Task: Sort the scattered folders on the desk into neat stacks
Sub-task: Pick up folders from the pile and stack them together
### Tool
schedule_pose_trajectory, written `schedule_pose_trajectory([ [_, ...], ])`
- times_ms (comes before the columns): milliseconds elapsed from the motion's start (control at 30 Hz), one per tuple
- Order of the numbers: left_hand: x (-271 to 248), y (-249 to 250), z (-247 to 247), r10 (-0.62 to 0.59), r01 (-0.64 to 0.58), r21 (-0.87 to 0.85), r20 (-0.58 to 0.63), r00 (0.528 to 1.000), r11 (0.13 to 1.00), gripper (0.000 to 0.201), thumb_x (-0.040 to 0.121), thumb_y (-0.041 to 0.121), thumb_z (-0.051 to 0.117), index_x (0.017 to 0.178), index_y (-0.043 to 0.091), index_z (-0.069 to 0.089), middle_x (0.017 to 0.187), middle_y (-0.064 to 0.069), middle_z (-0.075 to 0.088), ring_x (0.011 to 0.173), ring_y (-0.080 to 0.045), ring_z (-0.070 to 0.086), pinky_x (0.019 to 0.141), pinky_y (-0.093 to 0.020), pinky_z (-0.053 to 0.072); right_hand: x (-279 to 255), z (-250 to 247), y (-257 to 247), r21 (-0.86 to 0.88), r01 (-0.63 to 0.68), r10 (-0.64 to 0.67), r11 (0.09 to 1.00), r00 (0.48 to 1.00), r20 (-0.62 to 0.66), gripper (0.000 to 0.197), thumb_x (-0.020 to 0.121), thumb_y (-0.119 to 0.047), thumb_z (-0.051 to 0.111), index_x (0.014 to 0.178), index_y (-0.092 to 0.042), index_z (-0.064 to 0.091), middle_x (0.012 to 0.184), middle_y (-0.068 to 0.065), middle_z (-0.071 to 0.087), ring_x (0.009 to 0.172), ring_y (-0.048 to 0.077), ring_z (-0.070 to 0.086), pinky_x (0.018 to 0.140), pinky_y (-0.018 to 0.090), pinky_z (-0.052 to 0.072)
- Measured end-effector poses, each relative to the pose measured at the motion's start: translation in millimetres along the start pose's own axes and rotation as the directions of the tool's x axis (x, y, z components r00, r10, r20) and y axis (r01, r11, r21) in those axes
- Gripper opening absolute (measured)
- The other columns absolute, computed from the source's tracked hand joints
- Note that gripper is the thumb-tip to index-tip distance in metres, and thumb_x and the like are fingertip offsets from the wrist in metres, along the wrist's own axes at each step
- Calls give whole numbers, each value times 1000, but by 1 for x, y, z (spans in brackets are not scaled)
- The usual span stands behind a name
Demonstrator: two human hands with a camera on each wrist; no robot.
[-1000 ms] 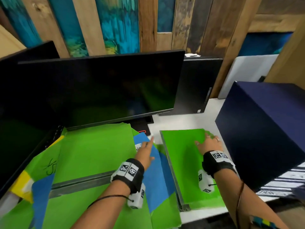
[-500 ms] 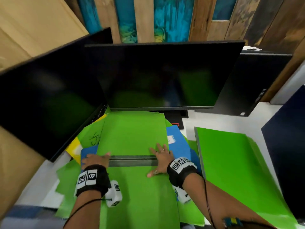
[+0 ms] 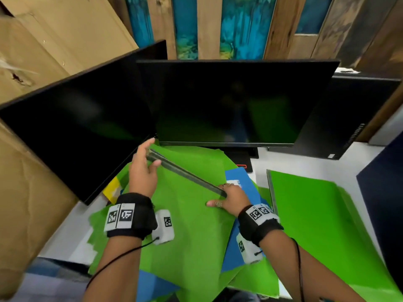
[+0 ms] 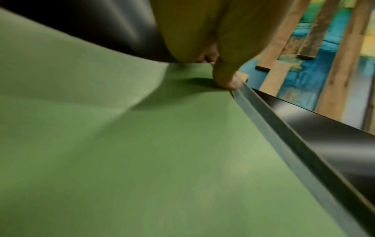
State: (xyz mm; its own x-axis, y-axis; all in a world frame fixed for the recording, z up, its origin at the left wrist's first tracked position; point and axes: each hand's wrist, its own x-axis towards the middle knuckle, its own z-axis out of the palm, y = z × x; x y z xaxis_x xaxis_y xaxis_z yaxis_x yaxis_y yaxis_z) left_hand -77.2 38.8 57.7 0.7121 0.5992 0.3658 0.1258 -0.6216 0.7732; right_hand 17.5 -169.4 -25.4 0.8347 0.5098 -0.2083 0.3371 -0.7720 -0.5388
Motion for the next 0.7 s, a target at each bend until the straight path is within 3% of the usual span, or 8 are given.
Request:
schedule_pose_trajectory([
  [133, 2, 30, 15, -66, 86, 71, -251, 966, 994, 79, 81, 29, 67, 145, 10, 25, 144, -17, 34, 136, -32, 27, 112, -48, 19, -14, -42, -26, -230, -22, -24, 973, 981, -192, 66, 74, -65, 57, 114, -13, 61, 89, 5, 61, 98, 24, 62, 72, 30, 46],
  [233, -11, 53, 35, -326, 321, -117, -25, 945, 940, 98, 83, 54, 50, 148, 5, -3, 158, -15, -6, 146, -31, -5, 120, -46, 1, -25, -65, -42, -346, -34, -88, 938, 940, -329, 58, 82, -64, 48, 111, -16, 64, 96, 9, 68, 97, 27, 62, 71, 31, 45],
  [300, -20, 67, 50, -389, 431, -281, 195, 901, 857, 103, 83, 60, 47, 147, 7, -13, 157, -10, -17, 146, -24, -10, 120, -40, -2, -31, -71, -50, -408, 39, -186, 912, 927, -327, 49, 88, -59, 44, 91, -14, 65, 84, 9, 66, 88, 28, 60, 63, 31, 37],
  [367, -20, 74, 60, -402, 470, -382, 247, 882, 796, 101, 83, 50, 57, 148, 7, -7, 158, -11, -2, 147, -24, 3, 121, -41, 8, -37, -68, -59, -418, 171, -272, 892, 942, -195, 51, 90, -57, 42, 60, -16, 47, 61, 3, 49, 67, 26, 49, 53, 32, 27],
  [433, -13, 71, 62, -423, 467, -405, 197, 884, 786, 75, 86, 26, 62, 144, 3, 20, 143, -17, 37, 134, -29, 36, 113, -41, 31, -39, -59, -57, -247, 295, -318, 923, 946, -59, 61, 87, -66, 33, 52, -17, 41, 54, 2, 43, 57, 23, 43, 52, 32, 29],
  [500, -9, 72, 54, -400, 429, -409, 161, 903, 805, 30, 89, 5, 52, 117, 3, 43, 102, -12, 53, 97, -26, 54, 91, -35, 45, -40, -56, -44, 225, 308, -312, 924, 950, -18, 76, 90, -64, 17, 80, -11, 72, 89, 8, 70, 80, 23, 61, 73, 32, 45],
  [567, -9, 76, 42, -332, 372, -468, 169, 928, 802, 19, 89, -3, 47, 105, 9, 48, 81, -4, 50, 74, -18, 49, 74, -27, 47, -38, -57, -30, 550, 179, -210, 816, 978, -7, 68, 100, -43, 9, 114, -11, 67, 132, 3, 57, 115, 17, 53, 96, 29, 39],
  [700, -19, 98, 16, -159, 289, -576, 265, 951, 765, 18, 89, -5, 51, 92, 13, 53, 72, 7, 52, 64, -2, 54, 60, -14, 46, -29, -60, -9, 557, 58, -11, 828, 996, -88, 48, 100, -37, 27, 138, -13, 44, 144, 4, 42, 136, 16, 35, 100, 13, 23],
])
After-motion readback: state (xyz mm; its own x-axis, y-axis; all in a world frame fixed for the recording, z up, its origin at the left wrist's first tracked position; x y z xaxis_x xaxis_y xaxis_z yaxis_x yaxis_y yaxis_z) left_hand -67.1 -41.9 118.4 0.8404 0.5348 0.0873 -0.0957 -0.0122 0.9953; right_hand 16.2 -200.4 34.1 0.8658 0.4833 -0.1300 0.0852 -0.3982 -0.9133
